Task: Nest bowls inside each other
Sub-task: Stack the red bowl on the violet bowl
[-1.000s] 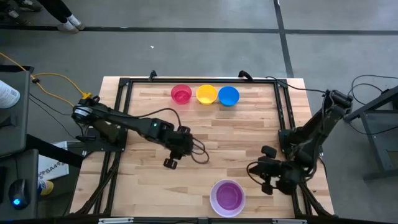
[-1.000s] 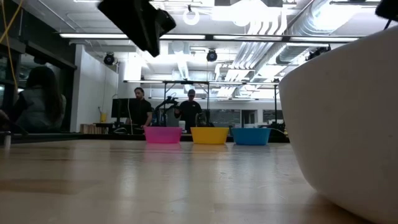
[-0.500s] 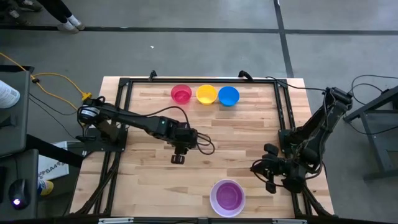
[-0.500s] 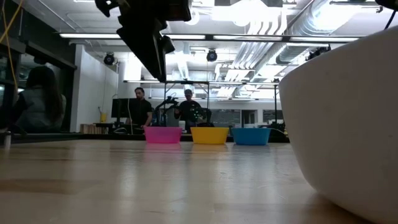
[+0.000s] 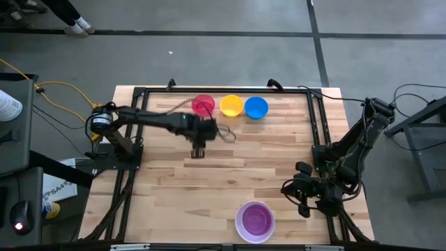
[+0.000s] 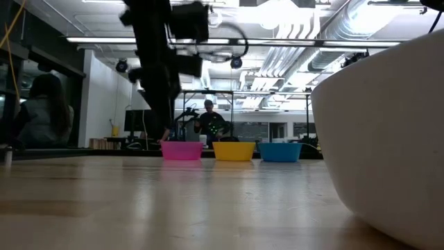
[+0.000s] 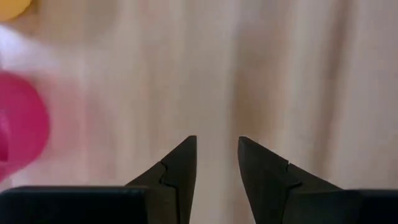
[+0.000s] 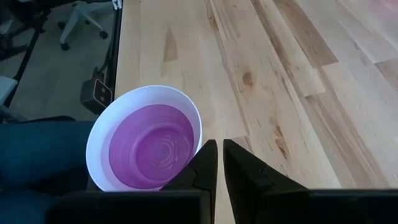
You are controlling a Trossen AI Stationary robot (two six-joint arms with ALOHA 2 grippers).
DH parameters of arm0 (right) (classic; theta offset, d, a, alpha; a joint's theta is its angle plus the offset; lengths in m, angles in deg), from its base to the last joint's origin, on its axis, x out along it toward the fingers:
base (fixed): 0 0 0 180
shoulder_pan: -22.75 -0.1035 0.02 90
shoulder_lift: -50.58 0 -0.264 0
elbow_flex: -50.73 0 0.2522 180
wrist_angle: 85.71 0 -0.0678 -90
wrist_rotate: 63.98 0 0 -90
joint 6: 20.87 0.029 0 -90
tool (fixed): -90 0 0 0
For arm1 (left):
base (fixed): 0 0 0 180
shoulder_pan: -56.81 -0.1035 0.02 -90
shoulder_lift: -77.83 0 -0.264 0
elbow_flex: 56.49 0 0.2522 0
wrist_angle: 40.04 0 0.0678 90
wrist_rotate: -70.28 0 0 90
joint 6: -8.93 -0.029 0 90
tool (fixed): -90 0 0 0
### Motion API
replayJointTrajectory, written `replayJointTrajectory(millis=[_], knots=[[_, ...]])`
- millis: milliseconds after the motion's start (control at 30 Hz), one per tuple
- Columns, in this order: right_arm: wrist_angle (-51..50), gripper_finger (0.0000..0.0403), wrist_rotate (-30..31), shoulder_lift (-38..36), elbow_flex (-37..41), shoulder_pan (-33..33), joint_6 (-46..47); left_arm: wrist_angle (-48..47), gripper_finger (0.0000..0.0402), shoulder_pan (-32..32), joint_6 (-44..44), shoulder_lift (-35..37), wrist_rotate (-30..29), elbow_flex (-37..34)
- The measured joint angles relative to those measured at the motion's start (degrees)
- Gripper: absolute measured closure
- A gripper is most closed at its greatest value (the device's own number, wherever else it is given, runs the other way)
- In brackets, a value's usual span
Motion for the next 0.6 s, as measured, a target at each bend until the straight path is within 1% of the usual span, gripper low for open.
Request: replayJointTrajectory(millis=[100, 200, 300, 400, 600], knots=[[-0.02, 0.0382, 0.01, 0.0, 0.0, 0.0, -0.23, 3.9, 0.0285, -6.2, -2.27, -0.04, 2.97, -1.76], [-0.02, 0.0382, 0.0, 0.0, 0.0, 0.0, -0.23, 6.79, 0.0285, -11.17, -5.14, -0.04, 6.18, -1.8], [-0.04, 0.0382, 0.0, 0.0, 0.0, 0.0, -0.23, 8.76, 0.0285, -14.53, -7.58, -0.04, 6.21, -1.8], [-0.04, 0.0382, 0.0, 0.0, 0.0, 0.0, -0.6, 10.66, 0.0285, -17.18, -7.8, -0.04, 6.12, -1.8], [-0.18, 0.0382, 0.0, 0.0, 0.0, 0.0, -1.5, 10.69, 0.0285, -20.46, -9.24, -0.04, 5.95, -1.8]])
